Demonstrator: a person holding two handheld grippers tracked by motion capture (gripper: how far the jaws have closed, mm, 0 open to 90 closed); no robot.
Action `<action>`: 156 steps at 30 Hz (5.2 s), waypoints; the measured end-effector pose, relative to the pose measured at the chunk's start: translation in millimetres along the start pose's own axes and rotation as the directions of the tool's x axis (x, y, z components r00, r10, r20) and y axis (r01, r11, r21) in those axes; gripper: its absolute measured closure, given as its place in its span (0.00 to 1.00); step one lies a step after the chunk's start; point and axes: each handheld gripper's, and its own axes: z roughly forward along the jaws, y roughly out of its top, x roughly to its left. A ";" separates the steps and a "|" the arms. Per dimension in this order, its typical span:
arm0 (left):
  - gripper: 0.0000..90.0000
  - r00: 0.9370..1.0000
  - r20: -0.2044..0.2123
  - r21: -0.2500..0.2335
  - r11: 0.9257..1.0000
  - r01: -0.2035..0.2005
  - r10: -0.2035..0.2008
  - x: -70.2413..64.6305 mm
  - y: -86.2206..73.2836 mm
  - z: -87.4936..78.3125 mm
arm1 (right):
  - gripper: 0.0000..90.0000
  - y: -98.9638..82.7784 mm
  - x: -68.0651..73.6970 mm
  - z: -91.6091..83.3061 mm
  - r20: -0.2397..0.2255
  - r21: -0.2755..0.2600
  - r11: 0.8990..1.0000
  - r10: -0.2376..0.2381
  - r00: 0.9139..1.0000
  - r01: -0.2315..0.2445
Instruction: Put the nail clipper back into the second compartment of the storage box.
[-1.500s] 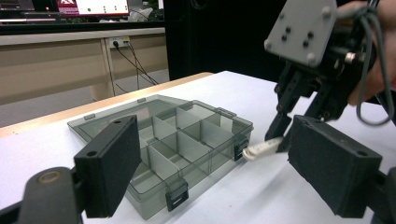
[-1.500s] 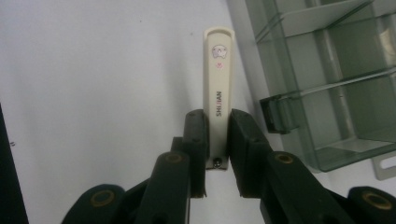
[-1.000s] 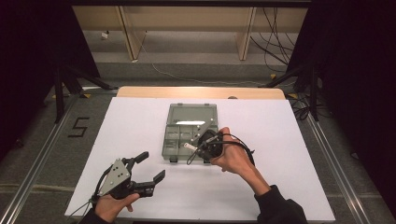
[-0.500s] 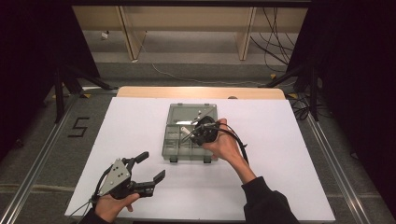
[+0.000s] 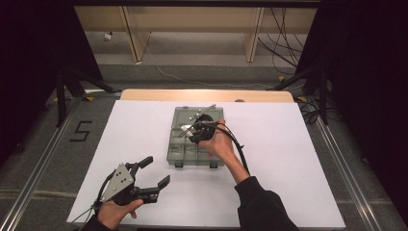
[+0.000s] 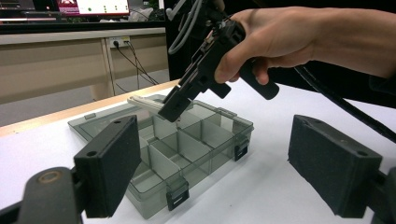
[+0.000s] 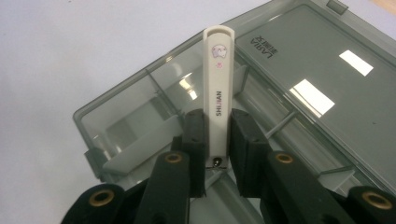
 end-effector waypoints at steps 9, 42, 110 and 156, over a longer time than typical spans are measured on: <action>0.19 1.000 0.000 0.002 1.000 -0.003 0.003 0.1 0.2 -0.2 | 0.86 0.6 -2.9 10.2 0.022 0.005 0.999 0.049 0.999 -0.050; 0.19 1.000 0.002 -0.002 1.000 -0.010 0.010 0.6 0.6 -0.5 | 0.86 0.4 -2.4 27.2 0.039 0.055 0.997 0.050 0.998 -0.052; 0.18 1.000 -0.005 -0.001 1.000 -0.011 0.011 0.4 0.2 0.0 | 0.19 -47.8 18.3 -94.6 0.039 -0.339 0.937 -0.076 0.996 0.085; 0.18 1.000 -0.005 -0.005 1.000 -0.016 0.016 0.2 0.9 -0.2 | 0.18 -108.6 18.4 -123.8 0.038 -0.494 0.869 -0.015 0.999 0.032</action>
